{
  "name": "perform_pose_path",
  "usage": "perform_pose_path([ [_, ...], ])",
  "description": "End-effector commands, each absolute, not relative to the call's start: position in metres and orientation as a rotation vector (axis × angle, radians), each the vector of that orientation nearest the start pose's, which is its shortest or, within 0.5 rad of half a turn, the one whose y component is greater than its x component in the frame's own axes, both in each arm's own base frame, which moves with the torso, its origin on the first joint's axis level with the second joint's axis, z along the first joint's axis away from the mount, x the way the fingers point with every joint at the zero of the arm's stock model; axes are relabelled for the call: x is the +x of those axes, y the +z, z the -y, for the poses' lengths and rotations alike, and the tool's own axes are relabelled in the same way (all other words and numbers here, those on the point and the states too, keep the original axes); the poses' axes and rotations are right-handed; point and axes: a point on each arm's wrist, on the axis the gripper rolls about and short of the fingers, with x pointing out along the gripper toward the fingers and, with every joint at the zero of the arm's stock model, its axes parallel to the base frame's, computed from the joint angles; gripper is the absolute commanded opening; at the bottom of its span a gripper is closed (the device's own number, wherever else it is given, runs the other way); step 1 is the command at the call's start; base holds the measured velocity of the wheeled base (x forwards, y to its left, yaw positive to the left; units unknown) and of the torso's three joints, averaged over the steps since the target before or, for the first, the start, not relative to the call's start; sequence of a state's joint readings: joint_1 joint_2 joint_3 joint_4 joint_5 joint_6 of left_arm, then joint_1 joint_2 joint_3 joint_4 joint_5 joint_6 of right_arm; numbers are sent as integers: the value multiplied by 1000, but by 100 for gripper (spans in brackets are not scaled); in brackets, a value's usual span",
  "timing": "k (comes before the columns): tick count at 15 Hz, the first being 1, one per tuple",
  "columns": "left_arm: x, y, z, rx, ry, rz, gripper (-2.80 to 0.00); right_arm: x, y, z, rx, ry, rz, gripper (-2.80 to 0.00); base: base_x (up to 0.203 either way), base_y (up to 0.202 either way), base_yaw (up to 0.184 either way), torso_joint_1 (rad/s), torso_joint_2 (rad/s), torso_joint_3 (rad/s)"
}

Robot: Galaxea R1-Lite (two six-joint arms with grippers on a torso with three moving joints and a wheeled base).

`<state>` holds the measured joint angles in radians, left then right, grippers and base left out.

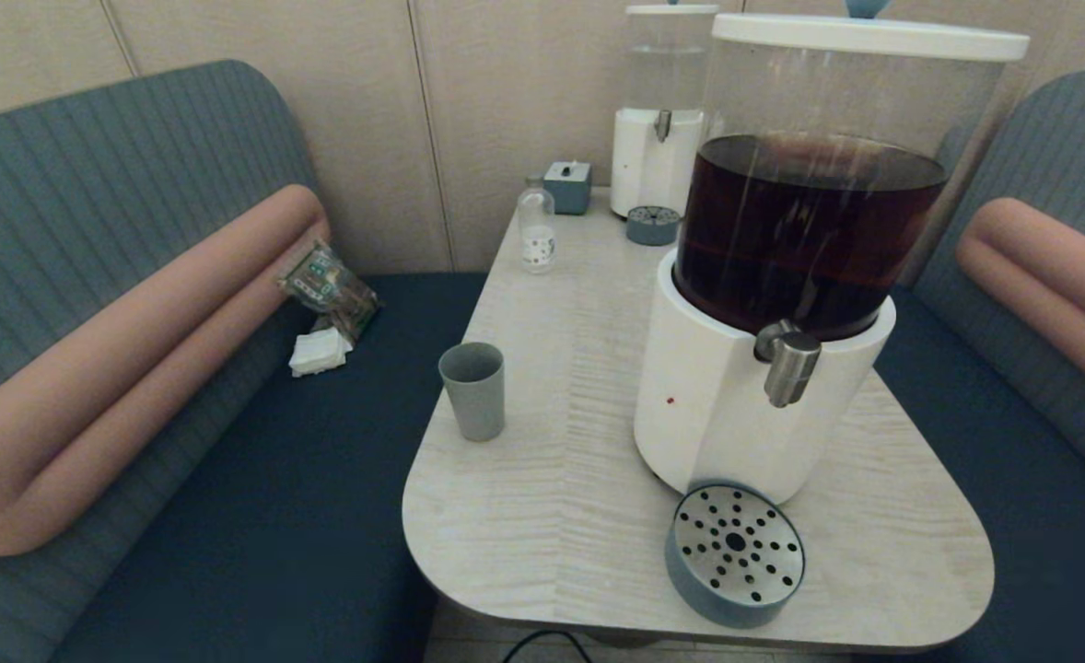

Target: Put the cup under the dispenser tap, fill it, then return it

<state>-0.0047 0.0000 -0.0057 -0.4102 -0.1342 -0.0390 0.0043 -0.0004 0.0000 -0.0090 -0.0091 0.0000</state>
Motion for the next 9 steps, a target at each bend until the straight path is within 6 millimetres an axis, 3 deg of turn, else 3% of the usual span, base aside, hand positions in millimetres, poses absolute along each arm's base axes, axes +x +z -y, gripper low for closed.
perform_pose_path([
  [1, -27, 104, 2, -14, -116, 284, -280, -23, 76, 0, 0, -5, 11, -280, 0, 0, 0, 0, 0, 0],
  [5, -23, 77, 0, -14, -19, 22, -280, -23, 76, 0, 0, -5, 11, -280, 0, 0, 0, 0, 0, 0],
  [9, -23, 76, 0, -16, -14, 4, -280, -23, 76, 0, 0, -5, 11, -280, 0, 0, 0, 0, 0, 0],
])
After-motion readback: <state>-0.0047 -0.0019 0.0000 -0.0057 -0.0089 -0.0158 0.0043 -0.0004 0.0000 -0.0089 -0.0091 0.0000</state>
